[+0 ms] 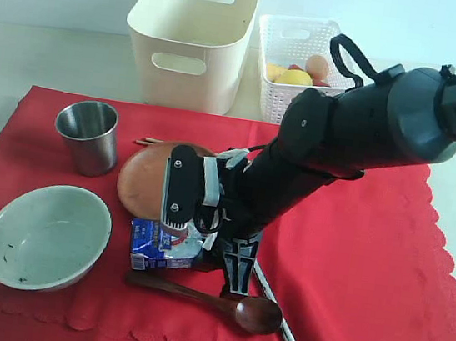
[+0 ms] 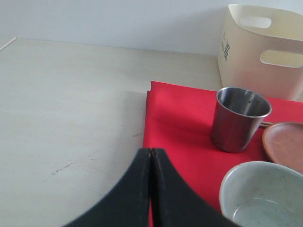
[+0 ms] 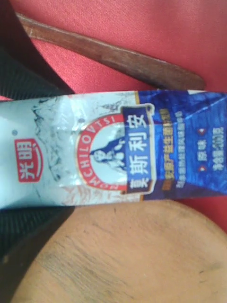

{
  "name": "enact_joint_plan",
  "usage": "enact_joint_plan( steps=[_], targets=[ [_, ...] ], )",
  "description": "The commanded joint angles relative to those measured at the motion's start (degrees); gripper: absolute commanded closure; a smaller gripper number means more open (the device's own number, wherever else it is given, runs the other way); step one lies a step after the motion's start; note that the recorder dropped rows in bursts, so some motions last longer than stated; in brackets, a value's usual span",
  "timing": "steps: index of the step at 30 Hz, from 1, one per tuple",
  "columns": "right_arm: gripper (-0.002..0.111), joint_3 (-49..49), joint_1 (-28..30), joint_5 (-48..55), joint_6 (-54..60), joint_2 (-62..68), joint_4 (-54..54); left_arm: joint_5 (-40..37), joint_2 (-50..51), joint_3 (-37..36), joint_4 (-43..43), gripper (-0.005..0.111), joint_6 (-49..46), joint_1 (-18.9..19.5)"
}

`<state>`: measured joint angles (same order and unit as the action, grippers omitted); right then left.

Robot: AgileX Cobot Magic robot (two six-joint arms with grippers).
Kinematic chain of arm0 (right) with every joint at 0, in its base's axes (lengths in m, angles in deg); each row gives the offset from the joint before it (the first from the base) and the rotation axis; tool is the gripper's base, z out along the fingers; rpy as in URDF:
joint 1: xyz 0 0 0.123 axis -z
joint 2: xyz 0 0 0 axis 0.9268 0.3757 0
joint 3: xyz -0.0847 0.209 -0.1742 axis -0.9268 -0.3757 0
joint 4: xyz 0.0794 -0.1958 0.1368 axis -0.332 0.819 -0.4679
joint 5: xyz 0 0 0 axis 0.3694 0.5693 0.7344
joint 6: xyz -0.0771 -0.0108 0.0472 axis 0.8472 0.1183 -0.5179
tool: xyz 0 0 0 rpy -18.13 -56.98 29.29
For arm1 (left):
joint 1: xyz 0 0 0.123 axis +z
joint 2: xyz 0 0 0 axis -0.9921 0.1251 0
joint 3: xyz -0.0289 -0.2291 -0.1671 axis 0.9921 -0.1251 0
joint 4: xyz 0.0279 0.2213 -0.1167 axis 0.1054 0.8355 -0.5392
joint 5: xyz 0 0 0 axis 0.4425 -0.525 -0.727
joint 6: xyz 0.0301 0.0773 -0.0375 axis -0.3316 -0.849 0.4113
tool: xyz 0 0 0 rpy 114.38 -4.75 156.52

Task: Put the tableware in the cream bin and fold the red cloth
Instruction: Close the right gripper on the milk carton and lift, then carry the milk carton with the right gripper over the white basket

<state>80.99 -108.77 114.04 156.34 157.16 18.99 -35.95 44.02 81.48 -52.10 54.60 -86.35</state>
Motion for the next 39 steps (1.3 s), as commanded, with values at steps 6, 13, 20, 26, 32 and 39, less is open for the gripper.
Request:
enact_joint_plan(
  steps=[6,13,20,26,32,39],
  targets=[
    [0.108,0.3,-0.1,-0.5,-0.3,-3.1,0.1,0.5,-0.3,-0.2,-0.3,0.107,0.0,0.2],
    [0.108,0.3,-0.1,-0.7,-0.4,-5.7,-0.1,0.5,-0.3,-0.2,-0.3,0.107,0.0,0.2],
    [0.108,0.3,-0.1,-0.2,-1.6,-8.1,-0.3,0.5,-0.3,-0.2,-0.3,0.107,0.0,0.2],
    [0.108,0.3,-0.1,0.1,-2.9,-10.2,-0.3,0.5,-0.3,-0.2,-0.3,0.107,0.0,0.2],
    [0.108,0.3,-0.1,0.3,-4.1,-12.4,-0.3,0.5,-0.3,-0.2,-0.3,0.107,0.0,0.2],
    [0.108,0.3,-0.1,0.5,-7.6,-15.4,-0.1,0.5,-0.3,-0.2,-0.3,0.107,0.0,0.2]
  ],
)
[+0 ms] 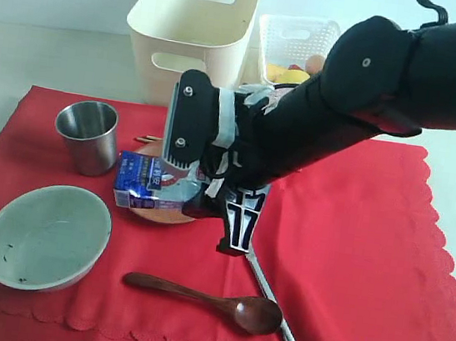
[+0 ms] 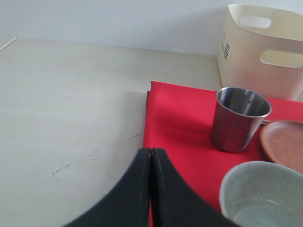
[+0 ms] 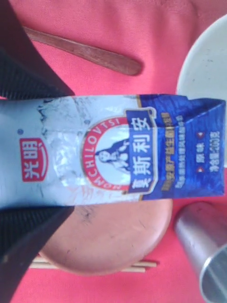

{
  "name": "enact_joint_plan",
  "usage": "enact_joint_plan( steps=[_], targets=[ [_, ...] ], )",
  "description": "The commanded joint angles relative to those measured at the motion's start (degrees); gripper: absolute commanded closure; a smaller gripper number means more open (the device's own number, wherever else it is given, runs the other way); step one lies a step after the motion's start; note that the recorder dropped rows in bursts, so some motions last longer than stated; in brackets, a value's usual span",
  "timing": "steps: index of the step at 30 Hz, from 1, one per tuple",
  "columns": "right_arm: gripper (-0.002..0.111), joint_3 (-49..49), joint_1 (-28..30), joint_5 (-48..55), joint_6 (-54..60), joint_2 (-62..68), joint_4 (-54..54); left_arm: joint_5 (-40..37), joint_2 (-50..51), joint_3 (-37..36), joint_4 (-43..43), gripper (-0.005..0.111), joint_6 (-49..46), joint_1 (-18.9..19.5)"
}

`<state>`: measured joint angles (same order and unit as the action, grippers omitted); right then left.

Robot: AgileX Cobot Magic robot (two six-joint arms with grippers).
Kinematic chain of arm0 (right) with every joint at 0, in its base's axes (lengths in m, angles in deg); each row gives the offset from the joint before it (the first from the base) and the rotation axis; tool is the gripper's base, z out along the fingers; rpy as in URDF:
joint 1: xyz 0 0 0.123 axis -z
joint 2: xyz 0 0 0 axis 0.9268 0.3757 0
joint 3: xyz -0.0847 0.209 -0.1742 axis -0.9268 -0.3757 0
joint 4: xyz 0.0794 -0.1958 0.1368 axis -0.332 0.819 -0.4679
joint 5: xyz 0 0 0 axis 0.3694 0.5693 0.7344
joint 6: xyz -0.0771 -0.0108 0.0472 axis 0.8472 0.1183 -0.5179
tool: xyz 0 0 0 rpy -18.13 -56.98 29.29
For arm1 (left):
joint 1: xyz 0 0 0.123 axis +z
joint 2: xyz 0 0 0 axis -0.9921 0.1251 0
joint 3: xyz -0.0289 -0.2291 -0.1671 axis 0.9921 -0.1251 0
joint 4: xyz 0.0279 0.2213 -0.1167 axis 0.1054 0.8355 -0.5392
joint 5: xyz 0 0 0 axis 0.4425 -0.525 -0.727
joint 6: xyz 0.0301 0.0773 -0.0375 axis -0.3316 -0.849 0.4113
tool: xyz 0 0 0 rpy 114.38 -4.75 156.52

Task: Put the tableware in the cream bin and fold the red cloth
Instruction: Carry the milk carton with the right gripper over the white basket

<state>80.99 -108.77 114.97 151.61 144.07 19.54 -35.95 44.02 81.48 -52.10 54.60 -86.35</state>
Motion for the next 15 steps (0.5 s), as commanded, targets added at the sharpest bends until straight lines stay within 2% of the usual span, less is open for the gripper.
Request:
enact_joint_plan(
  steps=[1,5,9,15],
  targets=[
    [0.108,0.3,-0.1,-0.4,-3.3,-2.6,-0.7,0.5,-0.3,-0.2,-0.3,0.107,0.0,0.2],
    [0.108,0.3,-0.1,-0.4,-4.7,-4.6,-0.7,0.5,-0.3,-0.2,-0.3,0.107,0.0,0.2],
    [0.108,0.3,-0.1,-2.2,-11.3,-6.0,-0.2,0.5,-0.3,-0.2,-0.3,0.107,0.0,0.2],
    [0.108,0.3,0.6,-10.7,-21.0,-6.0,3.9,0.5,-0.3,-0.2,-0.3,0.107,0.0,0.2]
  ],
)
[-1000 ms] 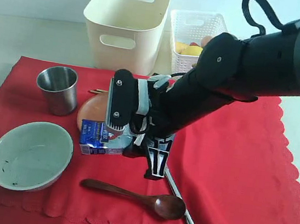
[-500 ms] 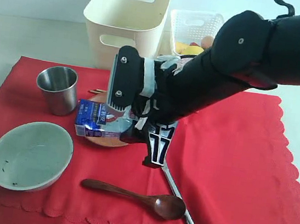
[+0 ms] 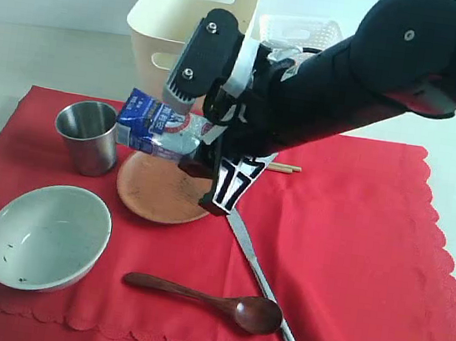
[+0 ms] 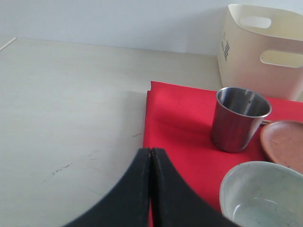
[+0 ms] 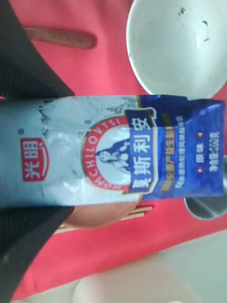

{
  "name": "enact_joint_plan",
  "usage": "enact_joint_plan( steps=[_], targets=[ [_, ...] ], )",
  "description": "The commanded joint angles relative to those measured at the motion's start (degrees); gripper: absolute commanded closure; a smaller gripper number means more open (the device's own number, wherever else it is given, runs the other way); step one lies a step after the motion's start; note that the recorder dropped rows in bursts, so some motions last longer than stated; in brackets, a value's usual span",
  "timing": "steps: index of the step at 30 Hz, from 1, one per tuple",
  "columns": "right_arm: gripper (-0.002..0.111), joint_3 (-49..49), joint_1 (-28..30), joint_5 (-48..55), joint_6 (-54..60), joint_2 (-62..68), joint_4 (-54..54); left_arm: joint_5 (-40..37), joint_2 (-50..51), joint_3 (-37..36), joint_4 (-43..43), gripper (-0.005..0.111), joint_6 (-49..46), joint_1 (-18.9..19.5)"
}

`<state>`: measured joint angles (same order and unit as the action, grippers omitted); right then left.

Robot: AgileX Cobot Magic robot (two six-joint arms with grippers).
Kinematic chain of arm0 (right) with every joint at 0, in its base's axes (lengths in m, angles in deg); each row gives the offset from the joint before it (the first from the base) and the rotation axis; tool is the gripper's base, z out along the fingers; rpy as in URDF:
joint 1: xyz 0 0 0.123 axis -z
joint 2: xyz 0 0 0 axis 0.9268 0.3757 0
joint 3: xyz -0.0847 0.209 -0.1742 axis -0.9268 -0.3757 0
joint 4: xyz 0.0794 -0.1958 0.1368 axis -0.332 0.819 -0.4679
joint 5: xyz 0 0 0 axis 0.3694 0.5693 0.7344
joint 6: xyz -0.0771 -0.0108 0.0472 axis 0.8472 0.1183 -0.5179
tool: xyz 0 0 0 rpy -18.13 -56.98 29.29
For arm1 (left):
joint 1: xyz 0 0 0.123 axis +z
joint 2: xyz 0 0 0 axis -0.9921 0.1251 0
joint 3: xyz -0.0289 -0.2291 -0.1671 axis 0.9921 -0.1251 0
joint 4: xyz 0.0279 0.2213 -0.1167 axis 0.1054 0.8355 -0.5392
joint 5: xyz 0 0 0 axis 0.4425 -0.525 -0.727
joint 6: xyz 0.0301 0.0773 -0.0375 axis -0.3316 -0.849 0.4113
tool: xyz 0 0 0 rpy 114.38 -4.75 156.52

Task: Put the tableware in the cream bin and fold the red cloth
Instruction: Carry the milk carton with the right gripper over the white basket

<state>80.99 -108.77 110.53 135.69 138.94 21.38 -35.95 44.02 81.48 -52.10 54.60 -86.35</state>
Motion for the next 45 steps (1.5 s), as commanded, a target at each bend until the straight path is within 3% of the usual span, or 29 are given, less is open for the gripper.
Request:
enact_joint_plan(
  steps=[1,4,12,24,45],
  targets=[
    [0.108,0.3,1.6,-8.0,-7.4,-0.7,2.0,0.5,-0.3,-0.2,-0.3,0.107,0.0,0.2],
    [0.108,0.3,7.0,-11.8,-14.0,-0.6,2.0,0.5,-0.3,-0.2,-0.3,0.107,0.0,0.2],
    [0.108,4.2,15.5,-12.9,-14.3,2.0,1.8,0.5,-0.3,-0.2,-0.3,0.107,0.0,0.2],
    [0.108,13.8,20.5,-10.7,-15.2,11.0,-1.6,0.5,-0.3,-0.2,-0.3,0.107,0.0,0.2],
    [0.108,49.7,28.6,7.4,-32.5,36.7,-2.1,0.5,-0.3,-0.2,-0.3,0.107,0.0,0.2]
  ],
)
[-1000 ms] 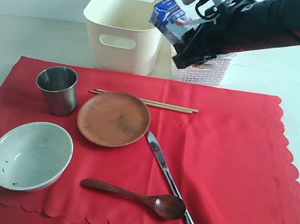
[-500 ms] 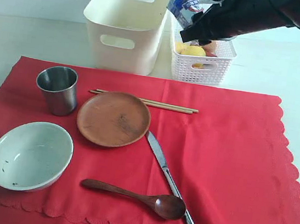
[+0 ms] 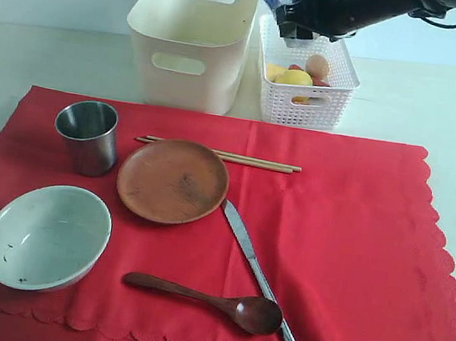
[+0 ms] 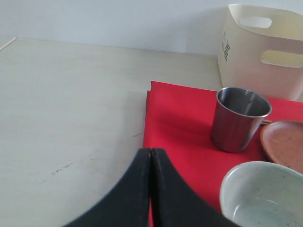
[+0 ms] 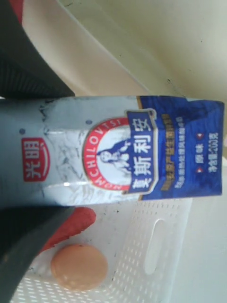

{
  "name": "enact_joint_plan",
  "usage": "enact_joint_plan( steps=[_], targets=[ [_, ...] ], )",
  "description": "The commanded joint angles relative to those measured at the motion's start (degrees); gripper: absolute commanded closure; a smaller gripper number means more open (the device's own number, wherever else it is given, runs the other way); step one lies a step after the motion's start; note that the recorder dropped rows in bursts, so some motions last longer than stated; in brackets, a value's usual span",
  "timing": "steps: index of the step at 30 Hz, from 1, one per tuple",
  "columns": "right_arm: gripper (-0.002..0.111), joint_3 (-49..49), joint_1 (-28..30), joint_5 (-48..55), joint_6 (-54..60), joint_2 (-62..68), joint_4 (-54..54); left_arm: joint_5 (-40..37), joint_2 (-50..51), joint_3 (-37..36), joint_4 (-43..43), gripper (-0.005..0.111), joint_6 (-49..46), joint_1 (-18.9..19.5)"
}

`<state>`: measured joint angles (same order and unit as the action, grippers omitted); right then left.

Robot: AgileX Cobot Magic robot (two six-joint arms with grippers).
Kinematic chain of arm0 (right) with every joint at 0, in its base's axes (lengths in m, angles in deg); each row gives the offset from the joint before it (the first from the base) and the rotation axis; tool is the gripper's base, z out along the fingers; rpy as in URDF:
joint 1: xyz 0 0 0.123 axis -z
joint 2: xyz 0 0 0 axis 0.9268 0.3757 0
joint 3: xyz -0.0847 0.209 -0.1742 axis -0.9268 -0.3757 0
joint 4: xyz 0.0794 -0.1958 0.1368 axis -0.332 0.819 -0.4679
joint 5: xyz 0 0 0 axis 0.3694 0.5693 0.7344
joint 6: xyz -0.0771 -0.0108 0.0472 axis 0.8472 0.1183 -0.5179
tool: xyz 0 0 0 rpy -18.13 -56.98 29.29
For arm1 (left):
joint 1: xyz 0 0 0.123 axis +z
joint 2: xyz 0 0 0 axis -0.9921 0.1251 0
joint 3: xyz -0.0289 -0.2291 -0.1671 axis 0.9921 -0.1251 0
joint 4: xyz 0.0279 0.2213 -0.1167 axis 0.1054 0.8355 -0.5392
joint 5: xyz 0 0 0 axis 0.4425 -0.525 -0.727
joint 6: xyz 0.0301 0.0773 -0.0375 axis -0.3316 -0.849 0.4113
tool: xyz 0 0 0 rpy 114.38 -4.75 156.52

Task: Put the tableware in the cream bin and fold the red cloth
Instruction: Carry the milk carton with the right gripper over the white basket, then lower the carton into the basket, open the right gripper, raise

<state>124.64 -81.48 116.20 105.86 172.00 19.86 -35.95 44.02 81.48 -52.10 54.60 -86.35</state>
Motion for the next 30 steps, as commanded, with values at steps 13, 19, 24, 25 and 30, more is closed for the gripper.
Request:
enact_joint_plan(
  steps=[13,19,24,25,30],
  targets=[
    [0.108,17.7,4.0,4.4,-6.5,14.4,-0.5,0.5,-0.3,-0.2,-0.3,0.107,0.0,0.2],
    [0.09,17.7,4.0,6.2,-6.4,15.5,-0.5,0.5,-0.3,-0.2,-0.3,0.107,0.0,0.2],
    [0.062,17.7,4.0,7.5,-6.4,15.4,-0.5,0.5,-0.3,-0.2,-0.3,0.107,0.0,0.2],
    [0.059,17.7,4.0,8.0,-6.4,15.3,-0.5,0.5,-0.3,-0.2,-0.3,0.107,0.0,0.2],
    [0.042,17.7,4.0,8.6,-6.6,13.8,-0.5,0.5,-0.3,-0.2,-0.3,0.107,0.0,0.2]
  ],
)
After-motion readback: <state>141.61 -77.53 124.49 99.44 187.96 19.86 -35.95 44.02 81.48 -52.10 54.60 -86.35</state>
